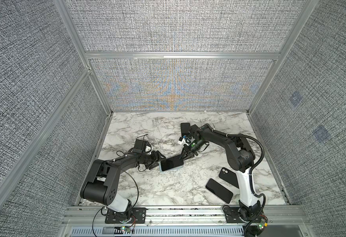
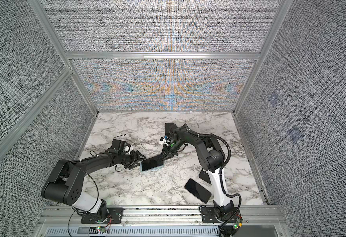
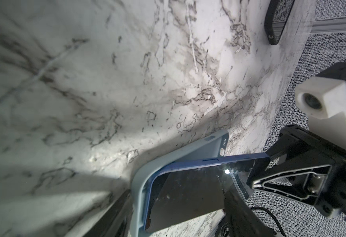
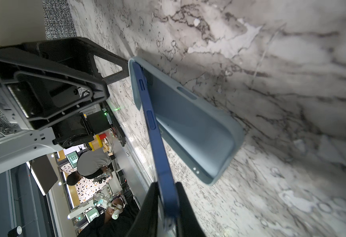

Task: Put the phone into the phone case
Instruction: 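Tilt the black phone down flat into the light-blue case with the right gripper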

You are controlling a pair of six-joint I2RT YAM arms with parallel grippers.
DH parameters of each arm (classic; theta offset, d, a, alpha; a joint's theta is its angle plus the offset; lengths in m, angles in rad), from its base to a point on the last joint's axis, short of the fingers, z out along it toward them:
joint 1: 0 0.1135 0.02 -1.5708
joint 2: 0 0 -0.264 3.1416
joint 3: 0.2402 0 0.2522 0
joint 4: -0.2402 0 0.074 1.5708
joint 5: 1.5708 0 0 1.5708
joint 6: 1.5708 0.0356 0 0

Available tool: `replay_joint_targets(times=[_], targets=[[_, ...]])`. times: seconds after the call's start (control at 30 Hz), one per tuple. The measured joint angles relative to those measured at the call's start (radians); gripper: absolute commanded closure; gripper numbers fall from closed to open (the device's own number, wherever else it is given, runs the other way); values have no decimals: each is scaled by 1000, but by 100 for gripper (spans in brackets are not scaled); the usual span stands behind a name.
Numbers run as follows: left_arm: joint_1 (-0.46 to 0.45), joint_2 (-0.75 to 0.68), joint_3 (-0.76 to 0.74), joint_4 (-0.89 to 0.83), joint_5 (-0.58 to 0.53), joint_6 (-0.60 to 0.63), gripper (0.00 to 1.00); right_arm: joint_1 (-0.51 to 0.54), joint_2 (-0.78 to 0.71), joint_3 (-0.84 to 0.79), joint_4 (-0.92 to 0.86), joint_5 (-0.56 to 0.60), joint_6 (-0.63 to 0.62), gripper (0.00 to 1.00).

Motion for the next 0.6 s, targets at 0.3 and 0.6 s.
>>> replay_joint_targets(times=[0.3,0.6], targets=[[0,-11,-41,32,5,-4,29,8,8,-62,89,-17,84,81],[1,-18,-62,69,10,-13,29,16,7,-74,131,56,126,72]])
